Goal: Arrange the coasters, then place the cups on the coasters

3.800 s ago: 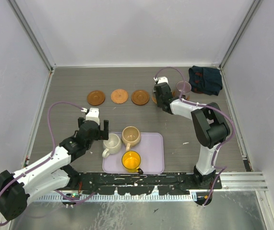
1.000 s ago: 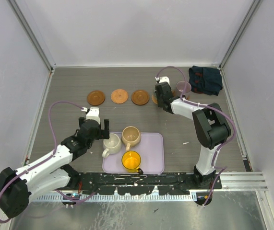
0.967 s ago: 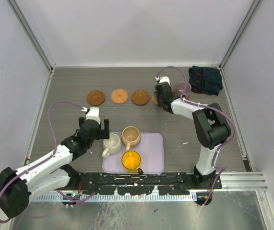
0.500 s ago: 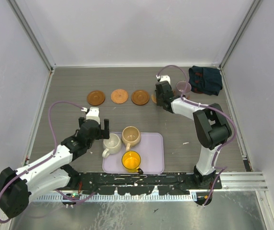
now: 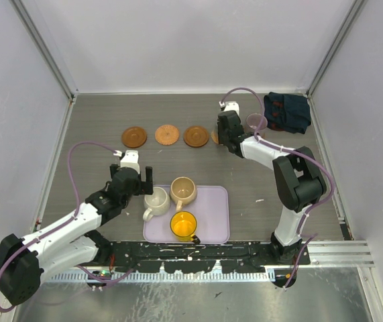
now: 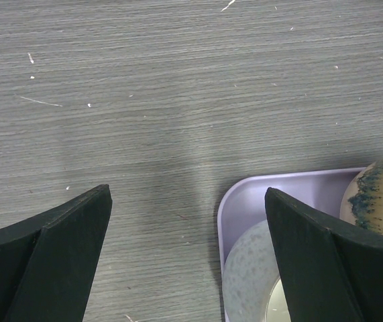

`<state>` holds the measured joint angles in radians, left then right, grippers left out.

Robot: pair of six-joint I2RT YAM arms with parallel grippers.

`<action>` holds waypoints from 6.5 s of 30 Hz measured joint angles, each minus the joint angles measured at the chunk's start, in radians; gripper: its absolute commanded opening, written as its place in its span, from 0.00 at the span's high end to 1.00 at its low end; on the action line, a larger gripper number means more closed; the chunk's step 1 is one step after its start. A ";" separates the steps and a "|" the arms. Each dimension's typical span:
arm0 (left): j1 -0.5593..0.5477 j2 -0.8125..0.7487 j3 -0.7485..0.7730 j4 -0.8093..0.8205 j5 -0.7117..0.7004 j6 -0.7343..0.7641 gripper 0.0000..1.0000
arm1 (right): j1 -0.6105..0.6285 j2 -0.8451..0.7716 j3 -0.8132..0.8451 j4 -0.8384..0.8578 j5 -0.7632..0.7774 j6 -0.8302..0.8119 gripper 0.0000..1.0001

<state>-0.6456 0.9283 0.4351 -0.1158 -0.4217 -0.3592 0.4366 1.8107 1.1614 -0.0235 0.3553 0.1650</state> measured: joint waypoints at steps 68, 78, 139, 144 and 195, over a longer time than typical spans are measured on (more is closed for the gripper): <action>0.000 -0.006 -0.013 0.015 0.003 -0.019 0.02 | 0.026 -0.206 -0.345 0.258 -0.035 0.026 0.69; 0.000 -0.028 -0.025 0.015 0.006 -0.023 0.02 | 0.029 -0.208 -0.312 0.153 -0.044 0.068 0.46; 0.000 -0.037 -0.034 0.022 0.006 -0.027 0.02 | 0.033 -0.075 -0.274 0.045 -0.008 0.212 0.52; 0.000 -0.036 -0.034 0.022 0.006 -0.027 0.02 | 0.033 -0.057 -0.271 0.076 0.016 0.212 0.56; 0.000 -0.052 -0.048 0.029 0.008 -0.044 0.02 | -0.002 -0.044 0.220 -0.250 -0.035 0.043 0.99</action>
<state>-0.6456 0.8764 0.3866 -0.0868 -0.4137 -0.4034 0.4351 1.7668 1.3811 -0.2733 0.3199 0.2081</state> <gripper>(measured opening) 0.983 0.279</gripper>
